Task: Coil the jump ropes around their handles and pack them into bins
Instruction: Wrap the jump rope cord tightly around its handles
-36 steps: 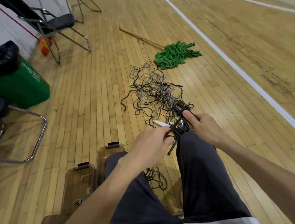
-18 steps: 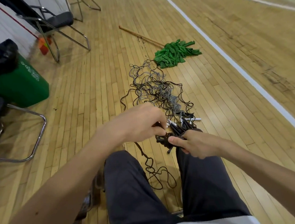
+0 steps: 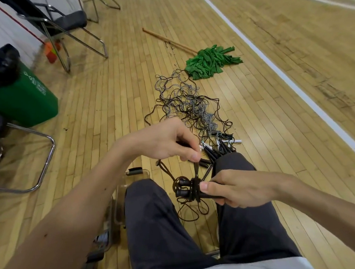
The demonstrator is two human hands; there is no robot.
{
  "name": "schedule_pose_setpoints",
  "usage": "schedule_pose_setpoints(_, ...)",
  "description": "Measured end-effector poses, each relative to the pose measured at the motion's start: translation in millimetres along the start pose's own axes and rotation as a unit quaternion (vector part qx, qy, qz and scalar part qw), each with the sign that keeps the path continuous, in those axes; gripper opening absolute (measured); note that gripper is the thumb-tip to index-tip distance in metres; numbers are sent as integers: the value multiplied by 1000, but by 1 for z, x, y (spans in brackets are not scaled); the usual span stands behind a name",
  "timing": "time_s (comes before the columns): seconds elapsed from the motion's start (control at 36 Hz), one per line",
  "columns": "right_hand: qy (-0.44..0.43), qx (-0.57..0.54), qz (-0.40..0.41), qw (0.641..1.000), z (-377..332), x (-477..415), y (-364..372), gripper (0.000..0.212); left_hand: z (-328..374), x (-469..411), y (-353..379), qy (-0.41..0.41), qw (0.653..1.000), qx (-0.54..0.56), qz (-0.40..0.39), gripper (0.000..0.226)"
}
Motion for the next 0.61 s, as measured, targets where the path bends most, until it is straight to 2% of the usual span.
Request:
schedule_pose_setpoints(0.19,-55,-17,-1,998,-22,4,9,55,-9,-2,11,14,996,87,-28,25)
schedule_pose_setpoints(0.36,-85,13,8,996,-30,7,6,37,-22,-4,15,8,977,212,-32,39)
schedule_pose_setpoints(0.56,-116,-17,58,991,-41,7,-3,34,-22,-2,18,35,950,311,-19,39)
schedule_pose_setpoints(0.61,-126,-30,62,990,-46,7,-5,33,-24,-3,24,37,940,338,-26,54)
Point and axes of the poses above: each hand's wrist, its own x-axis away from the middle knuckle, its own y-axis out of the palm, z = x × y, the point moved 10 cm from there along -x, towards the middle knuckle, and after that the axes turned 13 degrees about -y, right-handed, at the moved point
